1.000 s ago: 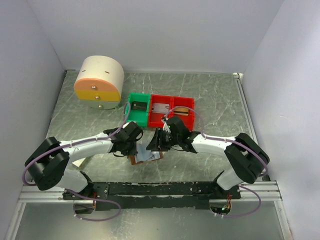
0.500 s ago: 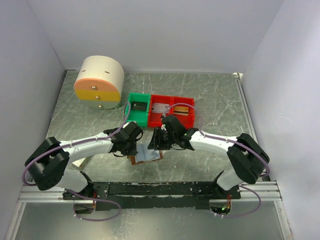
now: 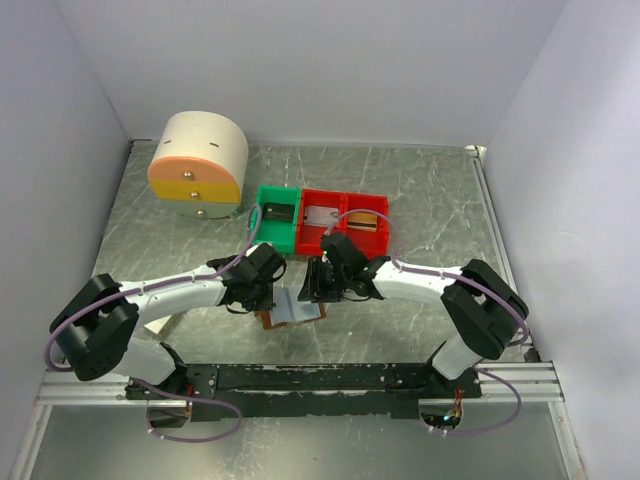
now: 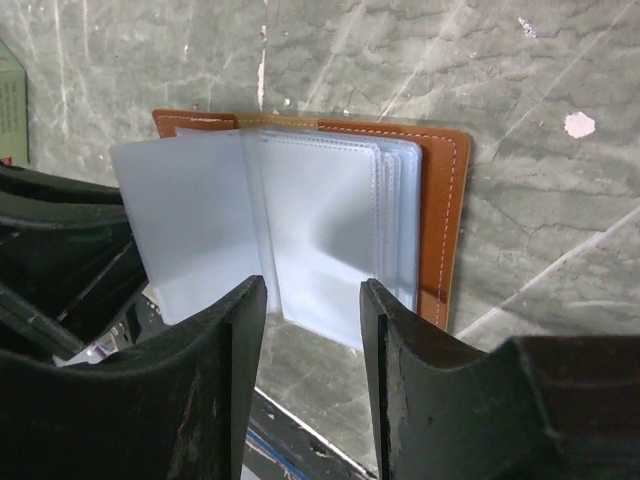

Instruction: Take the credit cards out of the card holder

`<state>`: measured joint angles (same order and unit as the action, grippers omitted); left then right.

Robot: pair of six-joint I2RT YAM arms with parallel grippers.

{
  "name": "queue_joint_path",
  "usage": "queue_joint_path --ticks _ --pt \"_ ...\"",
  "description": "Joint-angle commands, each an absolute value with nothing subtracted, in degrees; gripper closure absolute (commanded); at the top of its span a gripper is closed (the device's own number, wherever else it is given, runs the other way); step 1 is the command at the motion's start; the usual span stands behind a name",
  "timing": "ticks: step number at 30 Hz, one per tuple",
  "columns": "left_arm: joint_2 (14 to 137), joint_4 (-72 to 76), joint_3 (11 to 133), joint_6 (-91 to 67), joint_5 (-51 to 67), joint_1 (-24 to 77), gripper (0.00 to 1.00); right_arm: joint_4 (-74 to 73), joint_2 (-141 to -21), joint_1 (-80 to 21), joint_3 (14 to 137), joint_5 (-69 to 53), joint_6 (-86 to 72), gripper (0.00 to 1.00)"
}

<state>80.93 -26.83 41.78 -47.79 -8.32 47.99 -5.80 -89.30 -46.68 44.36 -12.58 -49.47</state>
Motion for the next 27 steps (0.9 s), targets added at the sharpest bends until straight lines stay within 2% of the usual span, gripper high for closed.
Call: queue_joint_path --ticks 1,14,27 --pt "80.94 -26.28 42.54 -46.85 -7.46 47.78 0.77 -4.24 -91.46 -46.86 43.74 -11.61 -50.22 0.57" --pt "80.77 -25.96 42.06 -46.93 -7.21 47.85 0.77 -6.33 -88.82 -47.49 43.36 -8.65 -50.23 0.55" --pt "80.77 -25.69 41.79 -46.85 -6.95 47.80 0.77 -3.07 -92.33 -47.54 43.48 -14.31 -49.36 0.57"
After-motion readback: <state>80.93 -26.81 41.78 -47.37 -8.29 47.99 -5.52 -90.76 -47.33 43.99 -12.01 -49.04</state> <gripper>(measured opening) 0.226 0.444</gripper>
